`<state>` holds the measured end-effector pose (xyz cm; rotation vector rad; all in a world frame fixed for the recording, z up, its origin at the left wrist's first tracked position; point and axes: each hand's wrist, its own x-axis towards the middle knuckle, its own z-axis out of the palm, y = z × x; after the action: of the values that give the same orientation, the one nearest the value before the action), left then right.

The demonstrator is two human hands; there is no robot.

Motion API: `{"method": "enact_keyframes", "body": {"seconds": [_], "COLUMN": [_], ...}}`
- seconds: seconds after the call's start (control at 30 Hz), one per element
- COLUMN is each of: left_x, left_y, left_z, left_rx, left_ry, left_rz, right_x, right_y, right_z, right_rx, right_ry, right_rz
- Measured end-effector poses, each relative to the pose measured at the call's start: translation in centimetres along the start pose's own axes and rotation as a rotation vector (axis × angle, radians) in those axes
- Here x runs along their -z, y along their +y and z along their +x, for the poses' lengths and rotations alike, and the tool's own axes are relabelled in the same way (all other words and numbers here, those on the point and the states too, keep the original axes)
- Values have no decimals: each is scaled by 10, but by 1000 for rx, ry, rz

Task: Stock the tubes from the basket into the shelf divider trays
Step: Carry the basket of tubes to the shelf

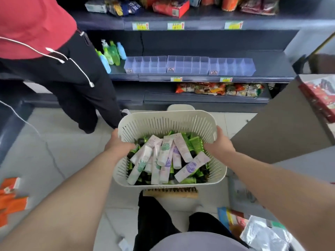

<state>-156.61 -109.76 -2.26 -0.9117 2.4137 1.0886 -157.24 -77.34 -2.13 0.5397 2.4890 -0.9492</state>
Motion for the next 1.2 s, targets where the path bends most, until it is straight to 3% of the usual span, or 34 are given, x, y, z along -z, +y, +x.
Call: {"method": "enact_keyframes", "body": {"seconds": [0.3, 0.53, 0.83, 0.97, 1.2], "left_x": [47, 56, 3, -29, -81], "left_y": [45, 82, 167, 196, 235], "left_z": [117, 165, 212, 221, 256], "left_rx": [-89, -117, -81, 27, 64], "left_ry": [-138, -200, -193, -145, -174], "left_rz": [96, 144, 258, 233, 142], "right_x": [-40, -43, 1, 33, 71], "right_y": [-79, -107, -95, -87, -86], "right_z": [39, 74, 182, 233, 307], "right_rx": [-198, -248, -257, -214, -273], "right_ry": [130, 160, 84, 8, -38], "right_rz": [71, 128, 139, 125, 60]}}
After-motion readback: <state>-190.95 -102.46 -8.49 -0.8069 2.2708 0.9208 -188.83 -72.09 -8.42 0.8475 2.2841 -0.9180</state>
